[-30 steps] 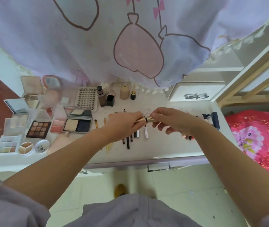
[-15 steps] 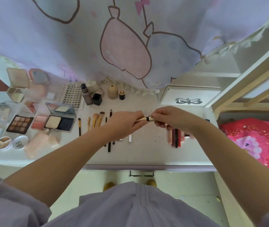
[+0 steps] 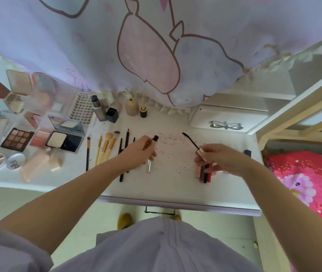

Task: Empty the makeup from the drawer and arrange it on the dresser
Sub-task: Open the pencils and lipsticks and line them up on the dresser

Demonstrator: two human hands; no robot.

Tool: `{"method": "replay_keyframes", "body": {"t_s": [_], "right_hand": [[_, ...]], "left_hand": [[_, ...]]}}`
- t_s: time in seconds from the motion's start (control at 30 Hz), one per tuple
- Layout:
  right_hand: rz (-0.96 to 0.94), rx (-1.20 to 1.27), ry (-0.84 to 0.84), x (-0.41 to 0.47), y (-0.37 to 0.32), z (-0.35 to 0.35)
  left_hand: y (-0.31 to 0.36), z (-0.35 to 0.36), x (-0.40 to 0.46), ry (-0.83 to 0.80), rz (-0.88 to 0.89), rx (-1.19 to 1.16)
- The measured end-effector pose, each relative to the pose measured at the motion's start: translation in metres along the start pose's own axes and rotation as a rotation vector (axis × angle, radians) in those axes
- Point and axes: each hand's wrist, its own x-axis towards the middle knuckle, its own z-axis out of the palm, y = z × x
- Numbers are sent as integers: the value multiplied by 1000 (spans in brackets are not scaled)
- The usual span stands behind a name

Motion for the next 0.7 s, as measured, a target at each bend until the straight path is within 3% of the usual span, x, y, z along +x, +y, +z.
{"method": "replay_keyframes", "body": {"t_s": [0.07, 0.1, 0.23, 0.37, 0.7], "right_hand": [[72, 60, 29, 11, 10, 27], [92, 35, 54, 18, 13, 42], [76, -236, 229, 50, 25, 83], [75, -376, 314, 73, 24, 109], [62, -548, 332, 99, 5, 141]], "left_hand": [[8, 23, 10, -9, -92, -109], [11, 33, 17, 13, -122, -54], [10, 49, 35, 128, -192, 446], [-3, 48, 45, 174, -133, 808], [-31, 25, 49, 217, -51, 953]]}}
